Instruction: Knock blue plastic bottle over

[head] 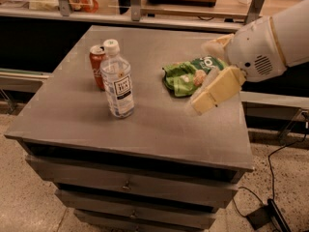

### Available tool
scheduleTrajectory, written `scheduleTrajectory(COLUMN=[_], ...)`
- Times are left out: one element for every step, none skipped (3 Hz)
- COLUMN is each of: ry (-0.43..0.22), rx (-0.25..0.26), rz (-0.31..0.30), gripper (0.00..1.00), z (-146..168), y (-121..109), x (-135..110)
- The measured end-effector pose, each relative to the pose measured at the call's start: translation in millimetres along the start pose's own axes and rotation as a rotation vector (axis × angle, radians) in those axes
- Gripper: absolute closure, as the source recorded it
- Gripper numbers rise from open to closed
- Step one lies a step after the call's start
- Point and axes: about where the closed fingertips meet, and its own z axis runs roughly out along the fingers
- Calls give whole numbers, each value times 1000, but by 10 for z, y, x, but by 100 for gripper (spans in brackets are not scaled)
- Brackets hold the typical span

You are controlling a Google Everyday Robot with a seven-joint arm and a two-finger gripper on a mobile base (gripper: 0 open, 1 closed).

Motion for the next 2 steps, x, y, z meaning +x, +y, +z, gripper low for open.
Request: scheduleTrajectory(ry=[-17,-102], rx=[-2,24], rz=[2,9], gripper=[0,0], z=[75,344], y=[51,4], x=[17,-99])
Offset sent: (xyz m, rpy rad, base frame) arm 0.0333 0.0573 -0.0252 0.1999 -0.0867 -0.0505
